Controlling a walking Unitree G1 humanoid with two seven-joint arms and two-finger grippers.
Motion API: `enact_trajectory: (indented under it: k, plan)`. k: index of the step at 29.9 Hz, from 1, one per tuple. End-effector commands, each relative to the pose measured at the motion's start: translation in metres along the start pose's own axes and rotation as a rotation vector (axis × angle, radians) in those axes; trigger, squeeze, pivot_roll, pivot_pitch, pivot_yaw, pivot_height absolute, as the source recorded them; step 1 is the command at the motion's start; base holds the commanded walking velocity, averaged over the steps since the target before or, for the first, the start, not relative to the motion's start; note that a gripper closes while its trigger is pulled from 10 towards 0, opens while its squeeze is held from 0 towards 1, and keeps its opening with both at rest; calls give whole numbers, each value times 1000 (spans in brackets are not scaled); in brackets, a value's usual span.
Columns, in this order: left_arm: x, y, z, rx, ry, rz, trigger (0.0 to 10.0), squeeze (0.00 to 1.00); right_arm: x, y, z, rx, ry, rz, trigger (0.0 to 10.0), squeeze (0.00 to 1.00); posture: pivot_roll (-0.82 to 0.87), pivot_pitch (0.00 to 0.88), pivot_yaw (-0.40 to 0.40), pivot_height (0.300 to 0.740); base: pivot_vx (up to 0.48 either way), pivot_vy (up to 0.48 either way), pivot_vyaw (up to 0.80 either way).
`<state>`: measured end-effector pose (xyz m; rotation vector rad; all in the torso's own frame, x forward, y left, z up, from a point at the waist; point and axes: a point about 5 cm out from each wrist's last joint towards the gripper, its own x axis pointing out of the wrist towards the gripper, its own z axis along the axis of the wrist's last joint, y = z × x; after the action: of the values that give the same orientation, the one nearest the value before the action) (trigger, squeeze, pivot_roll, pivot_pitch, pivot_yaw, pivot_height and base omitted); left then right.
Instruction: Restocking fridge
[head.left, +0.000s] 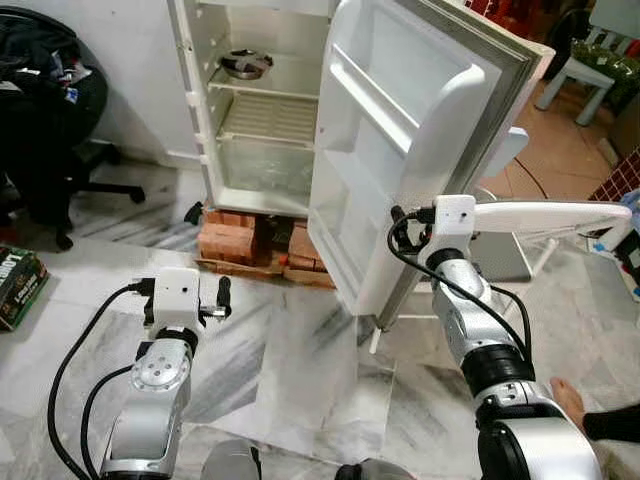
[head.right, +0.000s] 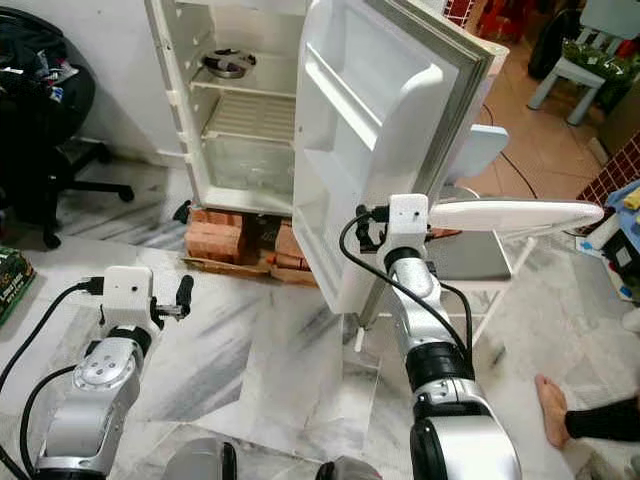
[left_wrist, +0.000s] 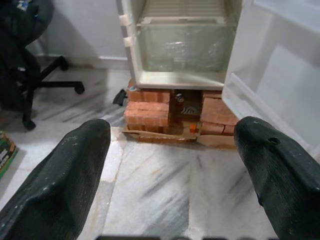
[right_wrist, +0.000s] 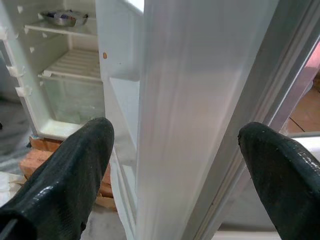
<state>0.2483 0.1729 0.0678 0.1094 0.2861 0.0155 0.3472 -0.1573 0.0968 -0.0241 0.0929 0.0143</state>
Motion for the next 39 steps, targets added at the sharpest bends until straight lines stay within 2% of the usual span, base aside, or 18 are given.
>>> enact_trajectory:
  k: [1, 13, 16, 24, 30, 35, 36, 38, 39]
  plan:
    - [0, 0, 1, 2, -10, -6, 10000, 0, 3, 0, 11, 16, -47, -3, 10000, 0, 153, 32, -56, 740, 330, 0, 0]
    - [-2, 1, -2, 11, 8, 5, 10000, 0, 6, 3, 19, 3, -85, -6, 10000, 0, 158, 33, -60, 740, 407, 0, 0]
    - [-1, 0, -2, 12, 9, 16, 10000, 0, 3, 4, 15, -4, -82, -5, 10000, 0, 157, 33, -61, 740, 0, 0, 0]
    - [-2, -3, -2, 11, 8, 5, 10000, 0, -6, 5, 3, 0, -61, -2, 10000, 0, 153, 39, -60, 740, 0, 0, 0]
    - [-4, -3, -3, 10, 12, 8, 10000, 0, -25, 5, -15, 24, -18, -12, 10000, 0, 153, 44, -65, 740, 0, 0, 0]
    - [-5, -2, -7, 13, 34, 8, 10000, 0, -34, -6, -29, 40, 44, -36, 10000, 0, 151, 48, -64, 740, 0, 0, 0]
    - [-7, -2, -11, 15, 59, 3, 10000, 0, -28, -15, -27, 56, 50, -68, 10000, 0, 150, 50, -62, 740, 0, 0, 0]
    - [-8, -1, -13, 11, 72, 0, 10000, 0, -23, -19, -22, 65, 43, -81, 10000, 0, 152, 51, -59, 740, 0, 0, 0]
    - [-10, 0, -15, 14, 82, -3, 10000, 0, -13, -22, -13, 73, 28, -76, 10000, 0, 159, 53, -57, 740, 0, 0, 0]
